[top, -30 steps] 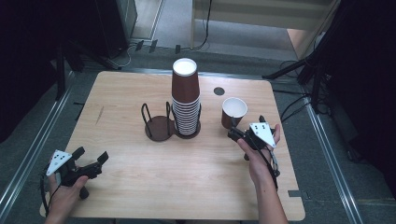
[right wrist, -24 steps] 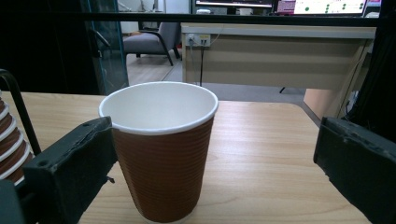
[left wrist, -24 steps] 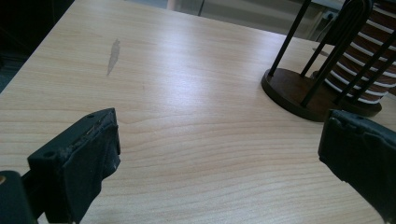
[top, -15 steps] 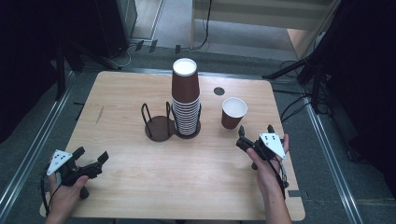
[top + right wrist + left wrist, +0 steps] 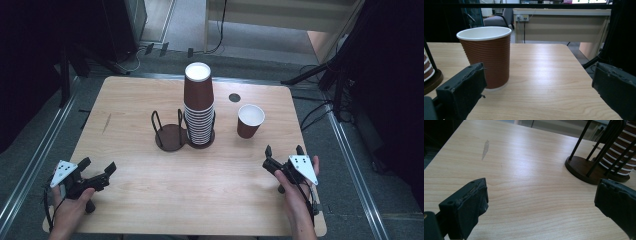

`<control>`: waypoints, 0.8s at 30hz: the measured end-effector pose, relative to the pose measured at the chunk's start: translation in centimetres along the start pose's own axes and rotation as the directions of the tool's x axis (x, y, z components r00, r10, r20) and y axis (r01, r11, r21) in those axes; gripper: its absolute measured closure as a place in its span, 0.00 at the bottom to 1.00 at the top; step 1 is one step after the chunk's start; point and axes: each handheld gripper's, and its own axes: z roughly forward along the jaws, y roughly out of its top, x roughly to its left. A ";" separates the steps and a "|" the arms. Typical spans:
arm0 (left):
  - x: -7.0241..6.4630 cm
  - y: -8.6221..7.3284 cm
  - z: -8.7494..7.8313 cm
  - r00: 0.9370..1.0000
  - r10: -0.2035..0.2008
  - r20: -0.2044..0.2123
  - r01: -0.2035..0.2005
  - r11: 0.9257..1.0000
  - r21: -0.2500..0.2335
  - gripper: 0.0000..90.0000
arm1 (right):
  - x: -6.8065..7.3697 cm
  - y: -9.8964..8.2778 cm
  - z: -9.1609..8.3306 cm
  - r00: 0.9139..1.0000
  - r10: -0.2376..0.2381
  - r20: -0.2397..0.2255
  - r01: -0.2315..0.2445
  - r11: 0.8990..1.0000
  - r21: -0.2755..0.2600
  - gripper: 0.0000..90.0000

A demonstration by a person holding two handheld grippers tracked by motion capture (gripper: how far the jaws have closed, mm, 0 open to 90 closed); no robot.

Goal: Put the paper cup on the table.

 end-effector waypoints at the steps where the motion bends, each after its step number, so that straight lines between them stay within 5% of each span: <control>1: 0.0 0.0 0.0 1.000 0.000 0.000 0.000 1.000 0.000 0.00 | -0.1 0.0 -0.2 1.000 0.000 0.002 0.000 1.000 0.001 0.00; 24: 0.0 0.0 0.0 1.000 -0.002 -0.004 0.002 1.000 0.005 0.00 | -3.6 -1.2 -4.7 0.999 -0.003 0.054 0.003 1.000 0.001 0.00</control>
